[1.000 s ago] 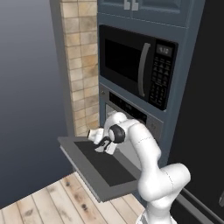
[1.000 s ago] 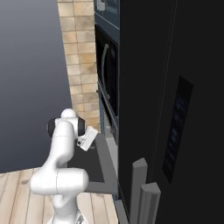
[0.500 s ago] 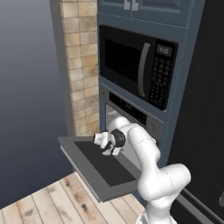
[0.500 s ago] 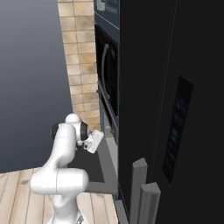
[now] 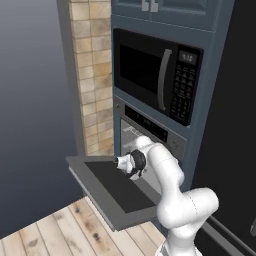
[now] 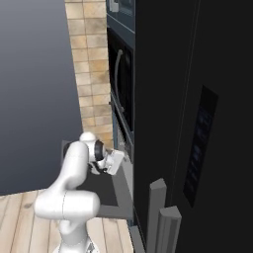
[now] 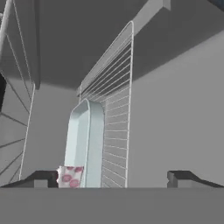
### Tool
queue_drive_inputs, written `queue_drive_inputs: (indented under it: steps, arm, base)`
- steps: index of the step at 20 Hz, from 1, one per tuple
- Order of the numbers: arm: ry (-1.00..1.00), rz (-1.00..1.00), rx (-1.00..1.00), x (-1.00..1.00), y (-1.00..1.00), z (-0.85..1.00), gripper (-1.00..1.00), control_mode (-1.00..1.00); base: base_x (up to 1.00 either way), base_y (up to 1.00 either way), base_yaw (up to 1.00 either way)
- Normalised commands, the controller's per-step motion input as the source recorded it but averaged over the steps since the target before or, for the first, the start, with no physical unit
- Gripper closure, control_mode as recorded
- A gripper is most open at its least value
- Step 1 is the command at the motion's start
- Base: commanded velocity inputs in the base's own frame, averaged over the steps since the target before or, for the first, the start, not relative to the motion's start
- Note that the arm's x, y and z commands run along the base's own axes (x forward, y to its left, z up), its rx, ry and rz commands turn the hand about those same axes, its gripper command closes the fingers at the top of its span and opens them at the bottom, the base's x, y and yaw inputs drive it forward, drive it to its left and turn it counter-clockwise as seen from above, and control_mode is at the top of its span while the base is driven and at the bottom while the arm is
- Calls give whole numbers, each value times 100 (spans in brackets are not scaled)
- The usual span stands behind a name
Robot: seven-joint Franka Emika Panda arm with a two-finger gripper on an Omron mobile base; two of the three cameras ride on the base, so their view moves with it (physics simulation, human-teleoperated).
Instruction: Take the baked cake out of the oven and place it on the plate for cooling. Then close the oven door.
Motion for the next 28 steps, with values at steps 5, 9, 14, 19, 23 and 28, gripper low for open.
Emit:
queue_drive_inputs:
  steps: [5, 9, 14, 19, 23, 28]
  arm:
    - [-1, 10, 0, 43, -19, -40, -100, -100]
    - [0, 1, 0, 38, 0, -34, -100, -100]
    - [0, 0, 0, 44, 0, -19, -100, -100]
    - [-2, 0, 0, 49, 0, -5, -100, -100]
    - [0, 0, 0, 48, 0, -20, -100, -100]
    - [3, 0, -2, 25, 0, -57, -100, -100]
  base:
    - [0, 0, 0]
    - [0, 0, 0]
    - [0, 0, 0]
    - [0, 0, 0]
    - [0, 0, 0]
    - [0, 0, 0]
